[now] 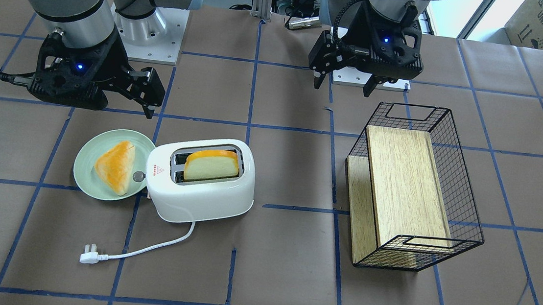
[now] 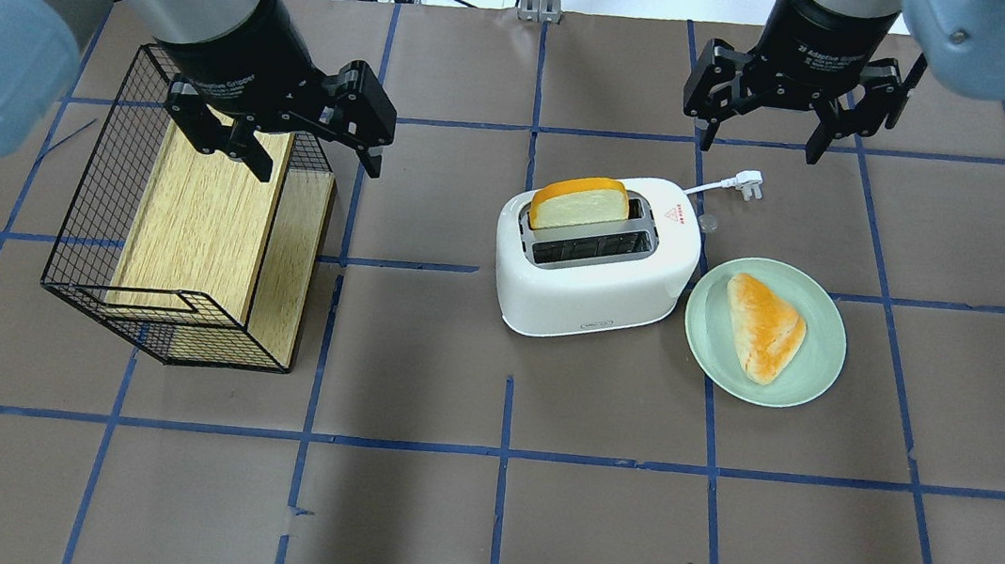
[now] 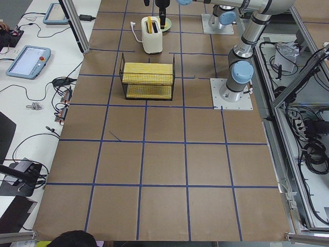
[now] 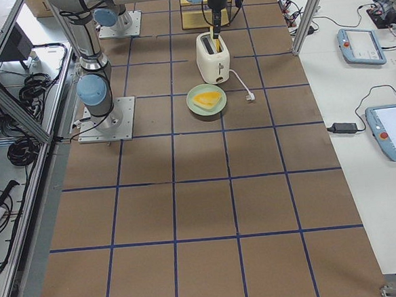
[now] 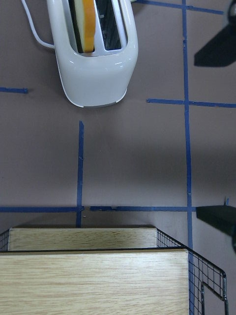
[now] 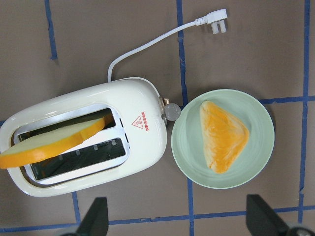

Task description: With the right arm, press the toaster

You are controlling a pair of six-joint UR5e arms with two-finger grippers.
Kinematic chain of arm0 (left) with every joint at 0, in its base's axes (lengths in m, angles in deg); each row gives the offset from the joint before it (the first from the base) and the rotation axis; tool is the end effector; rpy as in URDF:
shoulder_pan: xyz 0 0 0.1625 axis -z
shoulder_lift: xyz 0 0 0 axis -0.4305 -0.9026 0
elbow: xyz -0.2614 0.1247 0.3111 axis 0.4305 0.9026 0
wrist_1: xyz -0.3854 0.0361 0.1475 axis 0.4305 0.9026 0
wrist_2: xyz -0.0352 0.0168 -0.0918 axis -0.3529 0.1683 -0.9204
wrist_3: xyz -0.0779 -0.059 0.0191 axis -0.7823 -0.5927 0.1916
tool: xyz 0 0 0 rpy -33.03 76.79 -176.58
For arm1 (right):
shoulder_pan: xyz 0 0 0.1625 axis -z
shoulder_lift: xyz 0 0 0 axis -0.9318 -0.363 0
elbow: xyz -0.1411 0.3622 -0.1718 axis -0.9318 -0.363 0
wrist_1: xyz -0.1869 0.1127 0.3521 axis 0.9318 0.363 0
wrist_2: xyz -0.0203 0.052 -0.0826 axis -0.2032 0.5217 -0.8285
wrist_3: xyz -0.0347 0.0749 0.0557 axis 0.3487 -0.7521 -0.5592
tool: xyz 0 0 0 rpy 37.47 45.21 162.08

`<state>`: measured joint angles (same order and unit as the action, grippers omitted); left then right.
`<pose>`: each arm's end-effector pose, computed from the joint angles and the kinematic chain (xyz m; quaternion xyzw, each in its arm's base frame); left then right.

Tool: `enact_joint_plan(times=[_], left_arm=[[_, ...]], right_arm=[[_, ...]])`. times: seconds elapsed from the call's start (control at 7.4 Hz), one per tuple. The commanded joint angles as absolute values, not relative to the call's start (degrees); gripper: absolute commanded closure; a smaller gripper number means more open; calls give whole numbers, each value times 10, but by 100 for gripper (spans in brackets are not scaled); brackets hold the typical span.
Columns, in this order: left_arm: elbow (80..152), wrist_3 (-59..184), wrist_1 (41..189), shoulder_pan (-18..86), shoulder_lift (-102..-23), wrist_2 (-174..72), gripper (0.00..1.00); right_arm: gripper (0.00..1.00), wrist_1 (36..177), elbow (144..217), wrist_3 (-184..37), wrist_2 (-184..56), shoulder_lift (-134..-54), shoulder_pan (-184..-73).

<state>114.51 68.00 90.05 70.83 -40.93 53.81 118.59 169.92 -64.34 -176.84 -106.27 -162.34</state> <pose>-0.1971 -0.4602 0.5079 0.0222 -0.9979 0.0049 0.0610 0.1679 -0.5366 0.4838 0.0337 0.9994 0.0090 0.0007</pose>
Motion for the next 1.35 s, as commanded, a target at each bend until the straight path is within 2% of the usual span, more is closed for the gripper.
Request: enact_joint_plan(times=[0.0,0.27,0.41,0.54,0.68,0.81,0.95,1.22], left_arm=[[1145,680,900,708,-409,538,0],[1145,680,900,708,-409,538,0],[1145,680,900,708,-409,538,0],[1145,680,900,708,-409,538,0],[1145,680,900,708,-409,538,0],[1145,680,900,708,-409,538,0],[1145,680,900,708,-409,538,0],[1145,680,900,708,-409,538,0]], right_arm=[[0,1176,1703,-642,-1771,-1065,-1609],[0,1187,1714,-635,-1769,-1066,-1600],[23,1187,1710,-568,-1769,-1068,-1599],[69,1178,1715,-507,-1769,-1073,-1599],[86,1177,1717,-467,-1770,-1073,-1601],[92,1180,1716,-320,-1776,-1069,-1600],[93,1190,1716,-179,-1789,-1065,-1599],[95,1211,1717,-75,-1783,-1046,-1599]])
